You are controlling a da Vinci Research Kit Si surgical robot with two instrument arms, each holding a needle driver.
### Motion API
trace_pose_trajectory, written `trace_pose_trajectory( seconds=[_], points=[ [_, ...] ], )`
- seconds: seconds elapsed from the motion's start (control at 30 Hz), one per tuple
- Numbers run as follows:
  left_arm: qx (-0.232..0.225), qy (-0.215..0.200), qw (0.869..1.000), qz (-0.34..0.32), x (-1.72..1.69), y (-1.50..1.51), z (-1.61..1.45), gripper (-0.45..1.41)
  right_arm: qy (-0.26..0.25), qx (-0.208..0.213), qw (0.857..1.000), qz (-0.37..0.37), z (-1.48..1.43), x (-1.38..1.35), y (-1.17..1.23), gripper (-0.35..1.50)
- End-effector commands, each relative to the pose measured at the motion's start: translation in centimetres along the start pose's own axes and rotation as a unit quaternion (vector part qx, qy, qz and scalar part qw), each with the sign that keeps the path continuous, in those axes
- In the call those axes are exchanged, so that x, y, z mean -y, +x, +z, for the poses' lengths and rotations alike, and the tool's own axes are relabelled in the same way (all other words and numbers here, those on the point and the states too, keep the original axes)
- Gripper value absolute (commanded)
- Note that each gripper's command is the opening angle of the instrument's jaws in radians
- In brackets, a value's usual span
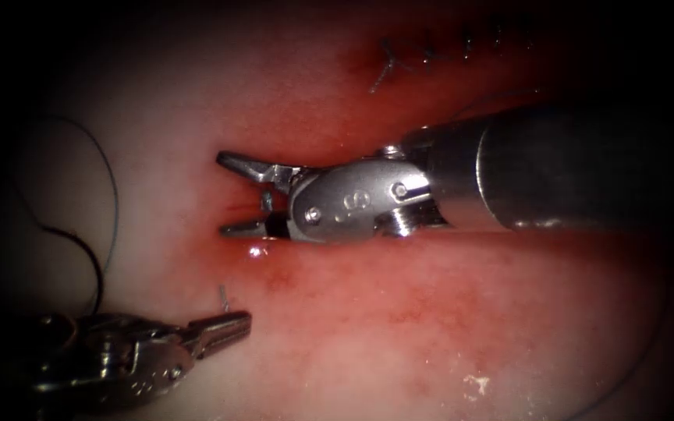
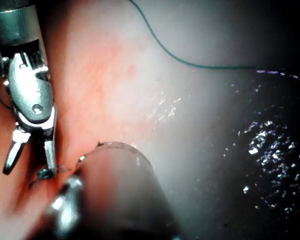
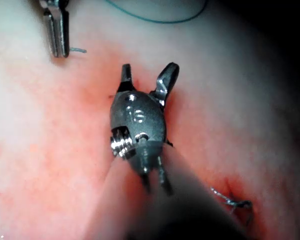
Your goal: Wound Closure
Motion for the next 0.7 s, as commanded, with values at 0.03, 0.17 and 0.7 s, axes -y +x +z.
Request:
trace_pose_trajectory(
  seconds=[0.03, 0.17, 0.7],
  points=[
    [-0.013, -0.006, 0.999, -0.033, -0.07, -0.02, 0.07, -0.45, -0.008, 0.012, 1.0, 0.005, -0.08, -0.08, 0.01, 1.48],
    [-0.063, -0.027, 0.993, -0.1, -0.26, -0.12, 0.14, -0.23, -0.018, 0.026, 0.999, 0.01, -0.17, -0.14, 0.0, 1.48],
    [-0.148, -0.067, 0.946, -0.279, -0.63, -0.54, -0.43, 0.61, -0.02, 0.035, 0.999, 0.01, -0.2, -0.11, 0.01, 1.48]
  ],
)
